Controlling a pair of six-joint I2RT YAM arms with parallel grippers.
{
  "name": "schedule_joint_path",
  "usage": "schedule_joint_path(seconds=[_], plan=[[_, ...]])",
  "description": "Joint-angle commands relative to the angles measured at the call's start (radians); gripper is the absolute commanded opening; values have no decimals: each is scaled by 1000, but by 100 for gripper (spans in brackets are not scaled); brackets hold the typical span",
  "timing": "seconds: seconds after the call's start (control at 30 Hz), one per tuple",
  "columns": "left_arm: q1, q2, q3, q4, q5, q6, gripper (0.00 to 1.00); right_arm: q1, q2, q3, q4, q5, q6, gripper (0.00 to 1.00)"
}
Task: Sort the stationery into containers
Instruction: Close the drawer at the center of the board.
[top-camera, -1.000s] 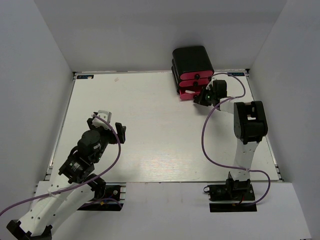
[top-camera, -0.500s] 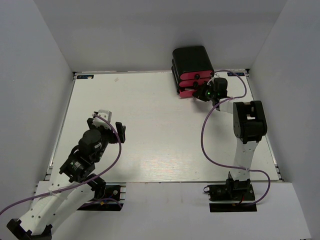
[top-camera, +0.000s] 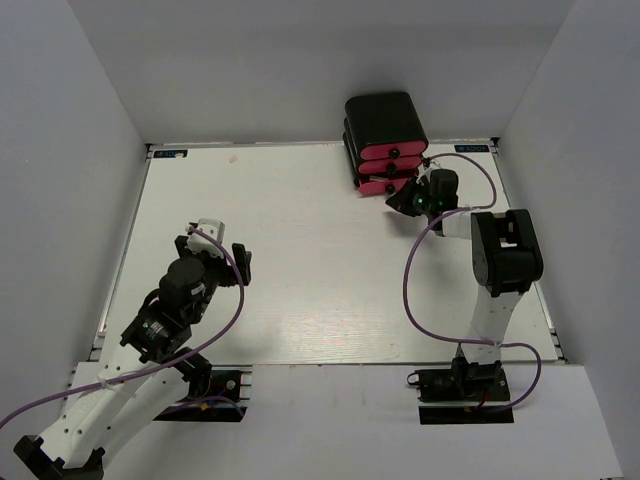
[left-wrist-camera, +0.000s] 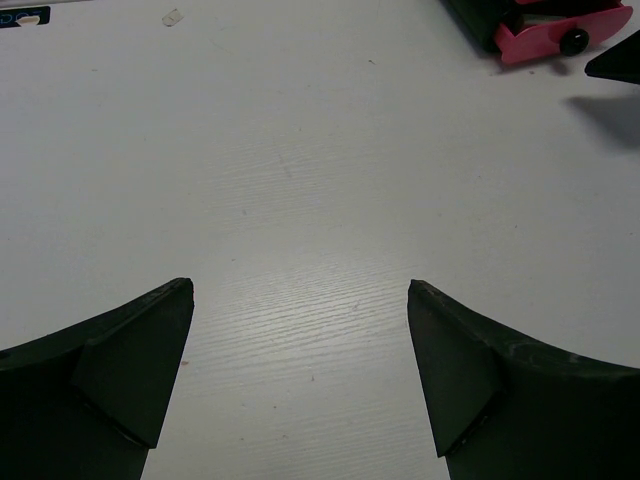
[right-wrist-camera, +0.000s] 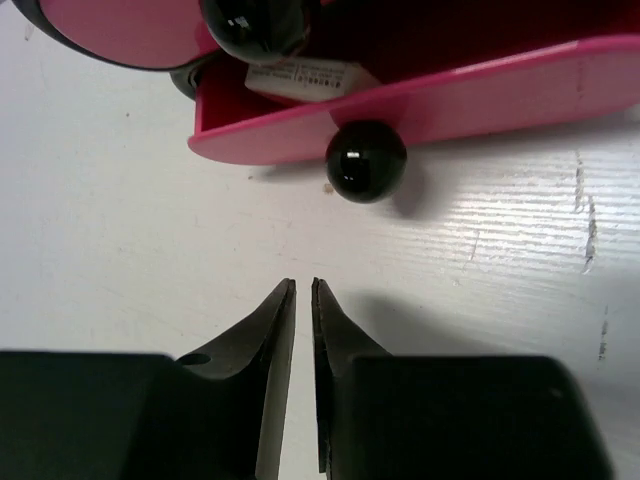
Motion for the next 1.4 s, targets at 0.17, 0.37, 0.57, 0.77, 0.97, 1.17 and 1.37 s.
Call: schedule_joint_path(seconds=[0.17,0.37,0.57,0.77,0.97,1.17,1.37], plan=[[2,-1,-1,11,-13,8,97,-13,40,53,36,42,23,18],[2,-1,-1,11,-13,8,97,-20,80,119,3,59,58,18],[2,9,-1,11,-4,8,97,-25,96,142,-9,75,69,18],[2,9,-1,11,-4,8,97,-32,146,213,-30,53,102,18],[2,18,-1,11,-4,8,97,-36,188,263,-41,44,107,18],[2,18,-1,11,-4,8,97,-45,208,282,-27,27,133,18],[2,27,-1,11,-4,8,97,-52,225,323,-26,4,158,18]])
